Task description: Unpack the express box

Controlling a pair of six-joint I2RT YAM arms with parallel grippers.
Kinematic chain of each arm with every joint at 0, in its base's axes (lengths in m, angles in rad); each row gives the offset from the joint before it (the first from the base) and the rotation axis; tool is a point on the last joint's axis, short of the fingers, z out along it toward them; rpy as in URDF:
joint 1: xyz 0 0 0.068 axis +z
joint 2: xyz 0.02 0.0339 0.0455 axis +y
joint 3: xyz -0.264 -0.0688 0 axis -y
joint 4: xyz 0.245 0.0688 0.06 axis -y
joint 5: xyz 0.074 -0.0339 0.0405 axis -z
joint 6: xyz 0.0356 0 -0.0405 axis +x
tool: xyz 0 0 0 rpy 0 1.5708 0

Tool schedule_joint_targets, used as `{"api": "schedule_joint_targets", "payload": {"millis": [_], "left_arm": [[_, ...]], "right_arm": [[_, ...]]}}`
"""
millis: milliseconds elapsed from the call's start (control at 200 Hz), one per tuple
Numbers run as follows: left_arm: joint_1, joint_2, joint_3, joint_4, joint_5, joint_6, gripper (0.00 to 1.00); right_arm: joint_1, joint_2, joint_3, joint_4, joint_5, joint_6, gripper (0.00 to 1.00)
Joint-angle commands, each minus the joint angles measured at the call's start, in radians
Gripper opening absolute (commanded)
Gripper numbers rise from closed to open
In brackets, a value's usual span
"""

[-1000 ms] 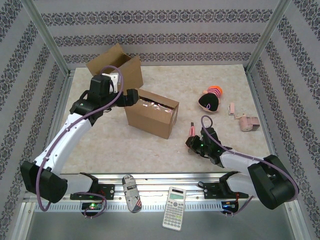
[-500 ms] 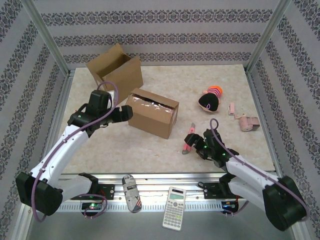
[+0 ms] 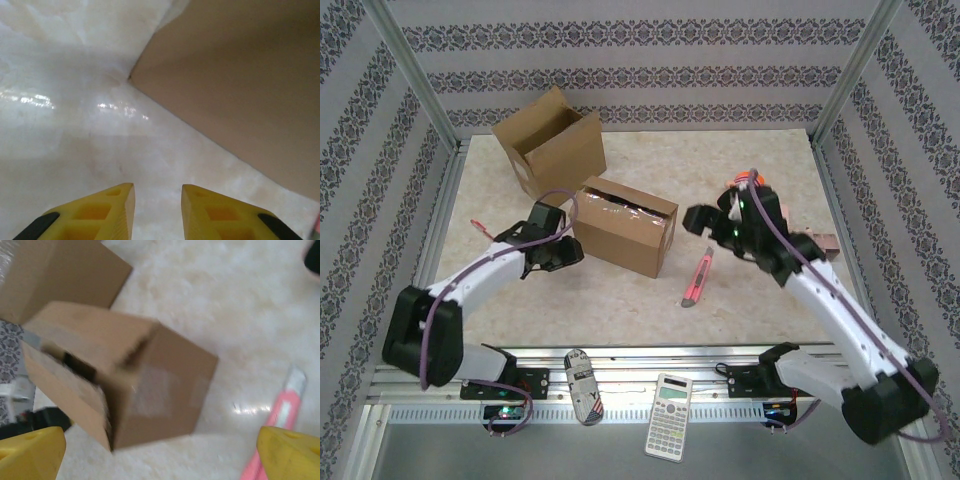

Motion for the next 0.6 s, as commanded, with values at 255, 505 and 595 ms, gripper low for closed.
{"api": "schedule_joint_targets", "payload": {"millis": [255, 505, 595], "left_arm": [[0.043, 0.31, 0.209, 0.172, -0.068, -0.027, 0.26], [0.064, 0.411, 0.306, 0.24, 0.002, -0.03, 0.25], [0.064, 0.4, 0.311, 0.241, 0.003, -0.022, 0.25]], "right_arm": [[-0.1, 0.607, 0.432, 0.136, -0.212, -0.194, 0.98], [-0.053, 0.654, 0.293, 0.376, -0.326, 0.001, 0.98], [-0.021, 0.606, 0.192, 0.468, -0.313, 0.074, 0.98]]}}
